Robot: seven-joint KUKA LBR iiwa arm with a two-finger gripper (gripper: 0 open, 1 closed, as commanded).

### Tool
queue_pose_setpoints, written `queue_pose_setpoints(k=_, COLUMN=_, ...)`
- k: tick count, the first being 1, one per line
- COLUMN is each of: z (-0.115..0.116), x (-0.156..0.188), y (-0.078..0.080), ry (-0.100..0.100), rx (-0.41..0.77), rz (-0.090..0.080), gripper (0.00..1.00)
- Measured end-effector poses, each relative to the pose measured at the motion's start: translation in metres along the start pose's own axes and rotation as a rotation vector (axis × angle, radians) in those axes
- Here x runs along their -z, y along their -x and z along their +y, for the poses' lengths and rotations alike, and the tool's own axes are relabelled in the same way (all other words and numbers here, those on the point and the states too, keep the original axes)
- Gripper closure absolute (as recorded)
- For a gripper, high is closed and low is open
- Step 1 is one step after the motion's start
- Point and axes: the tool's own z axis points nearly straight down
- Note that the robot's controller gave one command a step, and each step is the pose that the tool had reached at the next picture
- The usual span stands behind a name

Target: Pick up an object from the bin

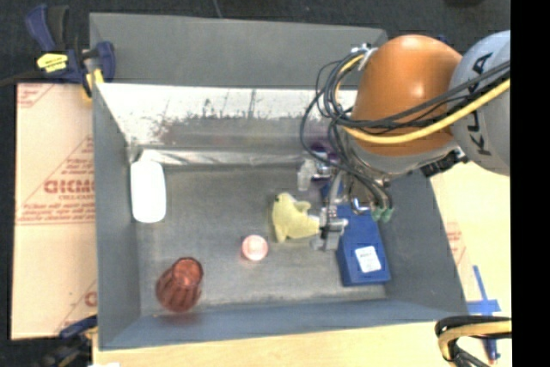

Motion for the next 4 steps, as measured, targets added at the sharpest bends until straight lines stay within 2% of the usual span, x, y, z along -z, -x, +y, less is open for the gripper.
queue_pose_setpoints(k=1, z=0.0, x=0.004, y=0.002, ry=0.0, rx=-0.001, rz=-0.008, gripper=0.0)
queue_pose_setpoints(k=2, z=0.003, x=-0.065, y=0.0, ry=-0.001, rx=0.054, rz=-0.014, gripper=0.0)
queue_pose_setpoints(k=3, z=0.014, x=-0.106, y=-0.019, ry=0.001, rx=0.039, rz=-0.016, gripper=0.0)
queue_pose_setpoints(k=4, z=0.009, x=-0.046, y=-0.016, ry=-0.001, rx=0.059, rz=-0.022, gripper=0.0)
